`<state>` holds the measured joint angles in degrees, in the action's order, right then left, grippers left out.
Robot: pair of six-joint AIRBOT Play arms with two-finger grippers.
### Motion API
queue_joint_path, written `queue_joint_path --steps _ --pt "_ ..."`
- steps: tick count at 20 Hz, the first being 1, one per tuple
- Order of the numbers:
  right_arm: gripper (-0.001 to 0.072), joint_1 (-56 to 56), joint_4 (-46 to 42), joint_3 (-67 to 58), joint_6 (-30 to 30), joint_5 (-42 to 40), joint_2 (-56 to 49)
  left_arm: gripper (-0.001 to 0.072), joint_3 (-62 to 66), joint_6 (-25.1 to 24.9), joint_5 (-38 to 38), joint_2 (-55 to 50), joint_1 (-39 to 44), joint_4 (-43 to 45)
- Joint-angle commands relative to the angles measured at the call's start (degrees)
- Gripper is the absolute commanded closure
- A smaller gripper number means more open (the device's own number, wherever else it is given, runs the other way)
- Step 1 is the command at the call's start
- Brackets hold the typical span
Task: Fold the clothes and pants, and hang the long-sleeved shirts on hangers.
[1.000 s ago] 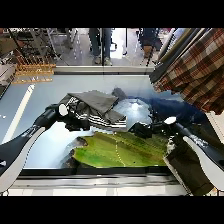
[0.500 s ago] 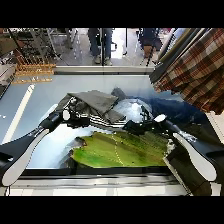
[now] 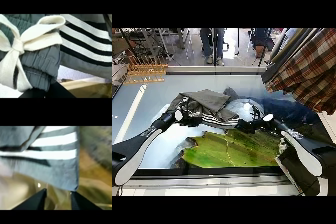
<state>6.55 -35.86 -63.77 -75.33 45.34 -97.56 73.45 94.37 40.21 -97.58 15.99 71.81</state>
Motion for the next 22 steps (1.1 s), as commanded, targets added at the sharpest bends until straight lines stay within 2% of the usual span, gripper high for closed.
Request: queue_joint_path --steps 1,2,3,5,7,9,11,14,16,19,21,22 --pt "0.0473 1.38 -0.37 -0.11 -3.72 -8.04 -0.17 0.0696 0.00 -0.02 -0.17 0.02 -0.11 -0.28" --pt "0.0599 2.12 -0.31 -0.11 -3.76 -10.38 -0.17 0.0696 0.00 -0.02 -0.15 0.11 -0.15 -0.28" --pt "0.0693 2.86 -0.11 -0.13 -3.80 -12.70 -0.17 0.0696 0.00 -0.02 0.00 0.31 -0.31 -0.31" --pt "0.0699 3.54 0.02 -0.42 -4.87 -14.99 -0.15 0.0697 0.02 -0.31 1.44 1.86 -0.79 -0.52" --pt "0.0702 3.10 -3.43 -1.44 -4.59 -12.26 0.96 0.0697 0.24 -5.62 5.86 5.88 -2.47 -2.78" --pt "0.0702 1.66 -13.35 -3.56 -4.57 -5.79 5.03 0.0697 2.54 -12.24 15.61 11.67 -6.56 -8.09" --pt "0.0702 -0.63 -23.76 -6.84 -4.50 2.93 12.72 0.0697 6.60 -17.03 25.99 18.18 -13.25 -16.94" --pt "0.0702 -5.01 -30.18 -13.77 -2.34 13.66 28.39 0.0698 13.57 -20.83 37.57 26.82 -26.60 -41.77" --pt "0.0702 -8.02 -30.23 -19.74 -1.49 16.74 40.04 0.0697 16.35 -21.81 38.71 31.65 -35.04 -61.94" --pt "0.0702 -11.43 -30.29 -30.23 -1.53 16.83 55.49 0.0697 17.38 -21.81 38.82 37.81 -44.37 -90.36" --pt "0.0703 -11.67 -30.18 -37.42 -1.53 15.69 62.20 0.0697 17.38 -22.34 38.93 41.40 -46.75 -103.93" --pt "0.0703 -11.67 -30.21 -40.50 -1.51 14.34 63.89 0.0697 17.38 -24.39 38.93 43.08 -47.41 -109.33"
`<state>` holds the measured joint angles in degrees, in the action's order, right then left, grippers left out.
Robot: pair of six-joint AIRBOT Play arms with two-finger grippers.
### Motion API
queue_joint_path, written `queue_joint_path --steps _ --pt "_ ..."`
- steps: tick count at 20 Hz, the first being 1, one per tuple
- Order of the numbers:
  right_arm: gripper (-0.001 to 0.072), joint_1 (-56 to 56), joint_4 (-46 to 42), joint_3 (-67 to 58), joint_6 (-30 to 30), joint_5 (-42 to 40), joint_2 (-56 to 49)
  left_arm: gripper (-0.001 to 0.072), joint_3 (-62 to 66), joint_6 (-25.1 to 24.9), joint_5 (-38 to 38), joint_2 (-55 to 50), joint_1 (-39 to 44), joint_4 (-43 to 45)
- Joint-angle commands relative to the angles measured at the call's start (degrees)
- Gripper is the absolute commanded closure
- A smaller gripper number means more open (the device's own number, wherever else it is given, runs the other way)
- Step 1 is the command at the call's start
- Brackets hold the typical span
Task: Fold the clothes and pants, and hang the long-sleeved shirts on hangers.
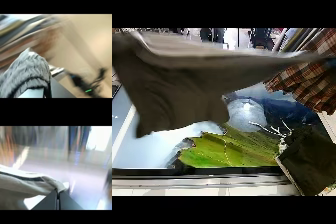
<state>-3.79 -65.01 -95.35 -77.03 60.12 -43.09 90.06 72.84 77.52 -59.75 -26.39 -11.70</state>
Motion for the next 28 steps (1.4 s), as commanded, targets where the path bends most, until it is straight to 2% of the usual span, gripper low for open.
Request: queue_joint_path --steps 1,3,4,5,6,8,11,13,15,17,18,21,23,25,27,28 --pt "0.0703 -1.33 -1.11 -12.00 0.24 -1.66 10.19 0.0697 0.76 -4.24 1.42 6.58 -5.14 -28.15" --pt "0.0702 -1.33 -1.20 -16.17 1.36 -2.78 8.52 0.0697 0.76 -4.96 1.18 8.26 -5.14 -26.18" --pt "0.0702 -1.33 -1.07 -16.68 1.40 -2.89 6.67 0.0697 0.76 -4.98 1.20 8.24 -5.11 -22.21" --pt "0.0702 -1.33 -0.74 -16.55 1.38 -1.99 3.89 0.0697 0.74 -4.94 1.16 7.89 -5.07 -14.99" --pt "0.0702 -1.33 -0.02 -16.48 1.36 0.15 0.02 0.0697 0.70 -4.63 1.18 7.13 -4.94 -4.24" --pt "0.0702 -1.33 3.23 -16.13 1.27 5.57 -9.16 0.0697 -1.22 -1.38 -0.44 5.01 -2.40 15.10" --pt "0.0702 0.87 5.57 -11.72 1.27 10.45 -26.40 0.0697 -10.40 -0.94 -4.92 -0.79 5.81 28.89" --pt "0.0702 3.54 3.10 -7.28 1.18 7.65 -37.66 0.0697 -16.81 -1.29 -13.57 -7.15 11.76 35.28" --pt "0.0702 5.03 0.39 -4.83 -0.42 1.29 -48.54 0.0697 -20.13 -0.76 -25.83 -17.29 15.69 39.21" --pt "0.0702 5.03 0.98 -4.87 -2.51 -4.92 -57.53 0.0697 -18.91 0.39 -33.11 -28.26 16.81 35.32" --pt "0.0702 5.03 2.21 -4.87 -3.06 -7.17 -60.30 0.0698 -16.90 0.37 -34.03 -33.55 16.85 32.52" --pt "0.0702 5.29 4.35 -5.35 -2.16 -5.75 -60.81 0.0698 -8.52 0.24 -30.49 -42.01 16.48 28.59" --pt "0.0702 5.27 3.80 -7.58 -0.87 1.46 -57.88 0.0699 -4.04 0.83 -27.02 -41.99 15.39 29.27" --pt "0.0702 5.35 3.89 -8.59 -0.61 12.11 -53.20 0.0699 0.04 5.55 -18.71 -41.53 12.76 32.17" --pt "0.0702 7.43 6.49 -5.95 -0.63 24.46 -47.67 0.0699 2.75 11.28 -8.83 -41.53 9.51 40.48" --pt "0.0702 9.75 7.80 -2.62 -0.59 27.19 -44.98 0.0699 2.97 13.25 -4.98 -41.55 8.02 44.68"
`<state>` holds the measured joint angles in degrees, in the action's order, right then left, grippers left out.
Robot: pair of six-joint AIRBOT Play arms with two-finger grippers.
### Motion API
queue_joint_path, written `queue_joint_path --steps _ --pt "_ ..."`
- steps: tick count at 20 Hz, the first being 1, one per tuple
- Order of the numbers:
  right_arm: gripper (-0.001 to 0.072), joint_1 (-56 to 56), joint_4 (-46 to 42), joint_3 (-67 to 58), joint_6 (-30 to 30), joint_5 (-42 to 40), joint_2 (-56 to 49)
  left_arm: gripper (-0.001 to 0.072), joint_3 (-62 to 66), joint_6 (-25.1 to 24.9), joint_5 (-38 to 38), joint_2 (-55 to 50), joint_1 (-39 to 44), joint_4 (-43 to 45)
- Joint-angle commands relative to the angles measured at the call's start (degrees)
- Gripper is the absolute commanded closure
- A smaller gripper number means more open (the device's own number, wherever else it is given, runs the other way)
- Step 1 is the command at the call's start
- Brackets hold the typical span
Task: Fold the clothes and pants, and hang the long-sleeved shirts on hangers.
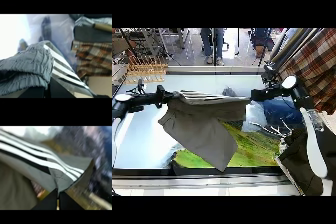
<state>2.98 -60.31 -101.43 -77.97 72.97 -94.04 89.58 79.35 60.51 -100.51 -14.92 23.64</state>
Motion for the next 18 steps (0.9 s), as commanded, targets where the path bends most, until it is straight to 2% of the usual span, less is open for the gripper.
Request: queue_joint_path --steps 1,4,7,9,11,12,13,14,16,18 --pt "0.0702 6.03 3.65 8.04 0.28 14.95 8.68 0.0699 3.45 7.63 15.56 -0.87 -4.79 13.62" --pt "0.0702 18.43 5.66 27.69 -2.49 10.27 15.34 0.0698 3.45 8.55 22.21 -1.95 -7.17 23.85" --pt "0.0702 31.74 14.10 43.32 -2.40 1.81 16.26 0.0698 3.43 8.52 26.58 -3.87 -8.02 31.85" --pt "0.0699 38.12 13.55 47.91 -2.49 -3.28 15.56 0.0697 3.43 8.04 28.55 -5.27 -7.96 35.54" --pt "0.0674 40.63 13.88 48.48 -1.88 -1.92 14.84 0.0695 3.45 7.85 29.40 -6.27 -7.93 38.93" --pt "0.0544 40.26 13.29 48.04 -1.86 0.42 15.04 0.0644 3.45 6.58 29.35 -6.29 -7.93 41.09" --pt "0.0333 38.80 11.47 47.84 -1.95 2.58 15.76 0.0476 3.50 5.14 29.44 -6.12 -8.07 43.98" --pt "0.0174 35.89 8.66 47.93 -3.17 4.66 17.18 0.0288 3.85 5.09 30.03 -5.95 -8.35 46.73" --pt "0.0176 28.00 5.68 49.46 -5.70 5.53 22.08 0.0267 5.86 5.14 31.32 -5.46 -9.55 47.74" --pt "0.0176 20.22 7.26 54.60 -8.09 0.90 28.02 0.0268 9.66 5.14 32.41 -4.55 -10.67 47.69"
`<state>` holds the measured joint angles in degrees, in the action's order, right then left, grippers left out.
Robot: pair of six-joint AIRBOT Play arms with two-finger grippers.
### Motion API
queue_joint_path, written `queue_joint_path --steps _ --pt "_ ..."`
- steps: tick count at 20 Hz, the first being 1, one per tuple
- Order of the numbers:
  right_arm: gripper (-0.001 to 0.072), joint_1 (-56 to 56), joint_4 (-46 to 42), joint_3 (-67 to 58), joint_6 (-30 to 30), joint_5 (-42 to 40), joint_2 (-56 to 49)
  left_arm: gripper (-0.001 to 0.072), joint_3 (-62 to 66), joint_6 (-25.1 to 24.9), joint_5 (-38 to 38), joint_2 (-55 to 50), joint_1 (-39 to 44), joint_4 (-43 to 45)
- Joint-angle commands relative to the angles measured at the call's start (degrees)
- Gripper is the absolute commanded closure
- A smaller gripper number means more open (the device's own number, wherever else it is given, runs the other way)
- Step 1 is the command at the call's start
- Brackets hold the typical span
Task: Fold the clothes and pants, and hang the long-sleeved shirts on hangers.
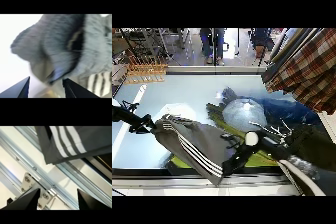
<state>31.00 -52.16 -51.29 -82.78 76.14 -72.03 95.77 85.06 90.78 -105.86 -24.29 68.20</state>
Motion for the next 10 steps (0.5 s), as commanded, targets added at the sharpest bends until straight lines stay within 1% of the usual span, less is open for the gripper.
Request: queue_joint_path --steps 1,3,4,5,6,7,8,10 --pt "0.0175 -10.64 1.01 8.17 -4.07 -5.51 7.76 0.0268 5.49 -0.55 2.19 1.62 -1.53 3.06" --pt "0.0172 -12.74 5.81 14.69 -3.52 -13.55 7.56 0.0269 9.20 -0.39 2.12 4.02 -1.53 1.27" --pt "0.0172 -12.68 8.83 17.18 -2.75 -19.02 6.36 0.0270 10.34 -0.44 2.03 5.57 -1.44 -1.68" --pt "0.0173 -12.35 12.96 18.27 0.24 -22.73 4.50 0.0272 10.64 -0.81 1.84 7.10 -1.27 -5.57" --pt "0.0173 -11.72 15.58 18.05 2.16 -25.22 2.10 0.0313 10.64 -2.25 1.88 8.59 -1.05 -10.21" --pt "0.0173 -10.64 17.94 17.40 3.98 -27.12 -0.79 0.0375 10.64 -3.76 1.99 9.68 -0.76 -14.49" --pt "0.0173 -9.33 19.12 16.55 4.39 -27.89 -3.69 0.0383 10.64 -5.01 2.08 10.58 -0.50 -18.34" --pt "0.0174 -5.73 22.14 14.05 6.62 -28.96 -9.51 0.0389 10.62 -5.20 3.52 11.69 0.79 -21.81"
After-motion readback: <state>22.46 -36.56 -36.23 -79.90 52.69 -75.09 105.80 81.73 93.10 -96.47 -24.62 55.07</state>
